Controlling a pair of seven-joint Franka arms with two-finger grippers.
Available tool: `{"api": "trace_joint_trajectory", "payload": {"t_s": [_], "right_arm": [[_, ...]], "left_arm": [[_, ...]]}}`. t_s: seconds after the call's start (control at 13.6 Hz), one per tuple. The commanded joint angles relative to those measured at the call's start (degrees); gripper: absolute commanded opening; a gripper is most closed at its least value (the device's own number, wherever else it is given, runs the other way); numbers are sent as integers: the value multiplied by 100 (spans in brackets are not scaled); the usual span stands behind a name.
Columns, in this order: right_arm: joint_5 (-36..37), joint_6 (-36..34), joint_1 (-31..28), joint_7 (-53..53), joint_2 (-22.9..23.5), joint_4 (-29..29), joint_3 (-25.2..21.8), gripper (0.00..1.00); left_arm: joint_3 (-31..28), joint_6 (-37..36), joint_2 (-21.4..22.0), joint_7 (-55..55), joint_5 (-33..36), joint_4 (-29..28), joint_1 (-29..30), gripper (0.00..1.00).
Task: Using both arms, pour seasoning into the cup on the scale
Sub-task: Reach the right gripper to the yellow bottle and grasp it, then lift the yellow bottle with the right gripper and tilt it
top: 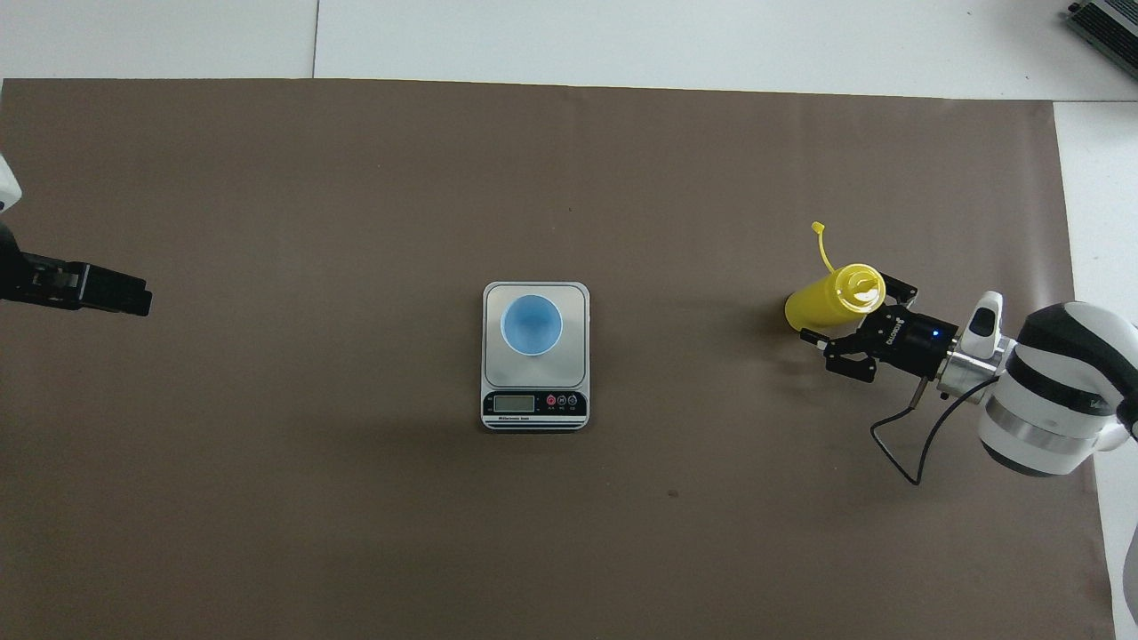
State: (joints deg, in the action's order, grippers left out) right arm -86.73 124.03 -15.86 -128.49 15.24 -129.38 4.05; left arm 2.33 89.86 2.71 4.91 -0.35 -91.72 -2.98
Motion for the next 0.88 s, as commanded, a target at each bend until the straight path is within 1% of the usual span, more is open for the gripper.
{"api": "trace_joint_trajectory", "payload": {"t_s": [0.0, 0.22, 0.29, 0.37, 0.44, 0.51, 0.59, 0.81], "right_arm": [[-160, -19, 12, -36, -21, 97, 25, 100], [-160, -2, 74, 51, -30, 167, 34, 100], [-160, 24, 100, 60, -56, 185, 34, 74], [-160, 51, 152, 87, -91, 185, 34, 45], [-151, 86, 197, 139, -143, 185, 34, 21], [-151, 164, 267, 174, -213, 185, 25, 3], [-107, 296, 354, 218, -301, 194, 25, 0], [-37, 499, 565, 473, -565, 220, 17, 0]], "left_arm": [[57, -65, 98, 72, -35, -21, 96, 100], [48, -91, 98, 72, -36, -21, 96, 100], [48, -91, 98, 72, -36, -38, 96, 100], [48, -91, 98, 72, -36, -38, 96, 100], [48, -91, 98, 72, -36, -38, 96, 100], [48, -91, 98, 72, -36, -38, 96, 100], [48, -91, 98, 72, -36, -38, 105, 100], [39, -91, 98, 63, -36, -38, 105, 100]]}}
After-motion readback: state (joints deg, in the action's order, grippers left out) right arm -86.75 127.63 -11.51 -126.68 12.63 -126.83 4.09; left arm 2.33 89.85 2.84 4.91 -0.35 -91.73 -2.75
